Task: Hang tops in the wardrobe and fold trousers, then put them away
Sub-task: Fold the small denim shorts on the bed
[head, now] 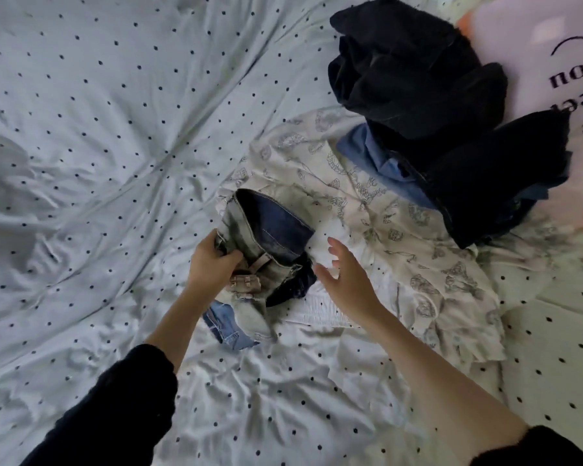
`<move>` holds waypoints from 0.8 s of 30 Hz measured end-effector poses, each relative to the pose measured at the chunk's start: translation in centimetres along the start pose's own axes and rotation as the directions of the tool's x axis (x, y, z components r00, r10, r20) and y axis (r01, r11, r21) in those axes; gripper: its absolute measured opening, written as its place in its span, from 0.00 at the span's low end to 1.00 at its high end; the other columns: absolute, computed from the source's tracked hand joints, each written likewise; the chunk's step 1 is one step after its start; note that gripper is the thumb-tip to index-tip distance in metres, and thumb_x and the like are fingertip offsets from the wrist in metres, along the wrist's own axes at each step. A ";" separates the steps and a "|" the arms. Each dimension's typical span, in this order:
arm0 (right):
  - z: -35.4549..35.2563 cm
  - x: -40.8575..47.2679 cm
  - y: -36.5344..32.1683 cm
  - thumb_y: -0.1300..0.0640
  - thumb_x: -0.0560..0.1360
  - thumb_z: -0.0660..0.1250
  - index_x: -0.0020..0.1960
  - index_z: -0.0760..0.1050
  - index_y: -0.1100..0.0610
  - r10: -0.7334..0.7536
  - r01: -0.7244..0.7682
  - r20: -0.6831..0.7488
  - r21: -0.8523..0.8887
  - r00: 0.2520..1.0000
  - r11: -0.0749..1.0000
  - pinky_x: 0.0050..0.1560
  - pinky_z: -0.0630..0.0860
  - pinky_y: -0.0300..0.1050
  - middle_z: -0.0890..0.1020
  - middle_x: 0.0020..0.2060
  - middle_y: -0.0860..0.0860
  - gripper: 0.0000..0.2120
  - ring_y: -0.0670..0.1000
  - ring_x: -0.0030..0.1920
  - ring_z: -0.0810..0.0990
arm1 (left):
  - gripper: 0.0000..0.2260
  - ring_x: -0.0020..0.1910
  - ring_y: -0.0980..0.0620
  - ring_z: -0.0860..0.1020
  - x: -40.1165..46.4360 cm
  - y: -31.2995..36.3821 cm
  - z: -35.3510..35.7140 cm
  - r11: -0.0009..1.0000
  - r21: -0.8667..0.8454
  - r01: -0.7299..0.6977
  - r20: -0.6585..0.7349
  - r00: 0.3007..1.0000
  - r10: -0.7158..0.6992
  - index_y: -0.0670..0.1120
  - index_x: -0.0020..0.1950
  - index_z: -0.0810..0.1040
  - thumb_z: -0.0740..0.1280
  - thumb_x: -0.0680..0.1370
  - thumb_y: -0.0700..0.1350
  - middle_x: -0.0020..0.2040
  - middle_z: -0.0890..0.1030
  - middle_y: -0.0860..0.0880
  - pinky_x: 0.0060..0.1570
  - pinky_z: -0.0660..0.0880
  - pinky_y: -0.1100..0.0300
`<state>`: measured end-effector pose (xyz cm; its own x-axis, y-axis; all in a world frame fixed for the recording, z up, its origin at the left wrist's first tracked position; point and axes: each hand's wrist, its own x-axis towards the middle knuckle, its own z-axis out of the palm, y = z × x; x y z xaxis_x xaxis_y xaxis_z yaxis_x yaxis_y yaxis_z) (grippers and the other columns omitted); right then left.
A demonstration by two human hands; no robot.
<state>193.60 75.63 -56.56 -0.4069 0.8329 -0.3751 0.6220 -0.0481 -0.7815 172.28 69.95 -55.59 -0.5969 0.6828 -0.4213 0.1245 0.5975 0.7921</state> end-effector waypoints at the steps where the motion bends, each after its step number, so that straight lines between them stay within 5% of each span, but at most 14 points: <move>1: 0.3 0.4 -1.4 0.48 0.77 0.64 0.76 0.53 0.52 -0.007 0.005 0.024 0.061 1.000 0.998 0.67 0.64 0.42 0.62 0.73 0.49 0.32 0.48 0.71 0.64 | 0.08 0.34 0.48 0.77 -0.7 -0.1 -1.6 0.995 -0.088 0.041 0.005 0.999 -0.041 0.45 0.41 0.76 0.64 0.71 0.32 0.34 0.79 0.48 0.37 0.75 0.57; 4: 1.2 1.3 -4.6 0.49 0.74 0.69 0.74 0.54 0.47 -0.094 0.064 0.153 0.188 0.984 0.980 0.66 0.60 0.32 0.62 0.71 0.43 0.34 0.36 0.70 0.61 | 0.11 0.33 0.54 0.79 -2.0 -0.8 -5.1 0.980 -0.173 0.100 0.047 0.995 -0.093 0.45 0.39 0.78 0.63 0.71 0.30 0.31 0.81 0.54 0.30 0.75 0.64; 7: 2.9 1.8 -6.0 0.51 0.74 0.70 0.77 0.54 0.52 -0.089 0.069 0.354 0.067 0.931 0.995 0.65 0.60 0.37 0.60 0.74 0.49 0.37 0.45 0.72 0.59 | 0.12 0.37 0.55 0.79 -3.0 -1.8 -8.1 0.980 -0.184 0.080 0.057 0.996 -0.071 0.42 0.46 0.77 0.62 0.71 0.27 0.37 0.82 0.52 0.33 0.74 0.64; 10: 4.2 1.7 -6.3 0.49 0.75 0.67 0.75 0.56 0.48 -0.036 -0.008 0.372 0.116 0.927 0.993 0.58 0.69 0.38 0.63 0.72 0.49 0.33 0.45 0.65 0.67 | 0.17 0.39 0.58 0.78 -3.7 -2.8 -10.3 0.986 -0.163 0.037 0.071 0.997 -0.026 0.44 0.50 0.75 0.62 0.71 0.24 0.41 0.81 0.50 0.34 0.75 0.68; 12: 5.1 1.5 -6.8 0.46 0.76 0.66 0.74 0.56 0.44 0.006 -0.063 0.377 0.141 0.926 0.988 0.62 0.72 0.50 0.63 0.71 0.49 0.31 0.50 0.66 0.69 | 0.19 0.39 0.59 0.79 -4.1 -3.2 -11.5 0.989 -0.147 0.014 0.108 0.994 0.002 0.44 0.53 0.74 0.63 0.71 0.24 0.43 0.81 0.50 0.36 0.75 0.69; 17: 6.8 0.9 -7.4 0.44 0.77 0.63 0.73 0.58 0.43 0.030 -0.040 0.384 0.019 0.923 0.999 0.58 0.76 0.52 0.67 0.67 0.48 0.27 0.50 0.60 0.74 | 0.07 0.45 0.55 0.81 -4.6 -2.2 -13.0 0.953 -0.303 0.007 0.111 0.993 0.028 0.49 0.51 0.79 0.69 0.75 0.41 0.45 0.83 0.51 0.43 0.75 0.64; 21: 7.0 0.6 -8.1 0.46 0.77 0.63 0.72 0.60 0.47 0.005 0.028 0.271 -0.114 0.963 0.993 0.53 0.77 0.52 0.75 0.55 0.50 0.25 0.52 0.52 0.78 | 0.08 0.47 0.53 0.78 -4.1 -1.7 -13.5 0.979 0.081 -0.186 0.084 0.980 0.179 0.46 0.53 0.79 0.67 0.76 0.37 0.46 0.81 0.51 0.47 0.71 0.67; 24: 6.6 0.6 -9.3 0.49 0.75 0.67 0.76 0.50 0.47 -0.143 0.173 0.128 -0.266 0.982 0.948 0.55 0.76 0.53 0.69 0.65 0.53 0.35 0.55 0.57 0.76 | 0.12 0.49 0.56 0.77 -4.7 -1.2 -14.3 0.878 0.296 -0.377 0.112 0.926 0.360 0.47 0.56 0.81 0.65 0.77 0.35 0.48 0.80 0.55 0.46 0.66 0.79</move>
<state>183.21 72.95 -52.83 -0.5735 0.7541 -0.3202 0.6978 0.2449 -0.6731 163.60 60.01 -48.22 -0.4191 0.8946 -0.1551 0.5686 0.3918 0.7233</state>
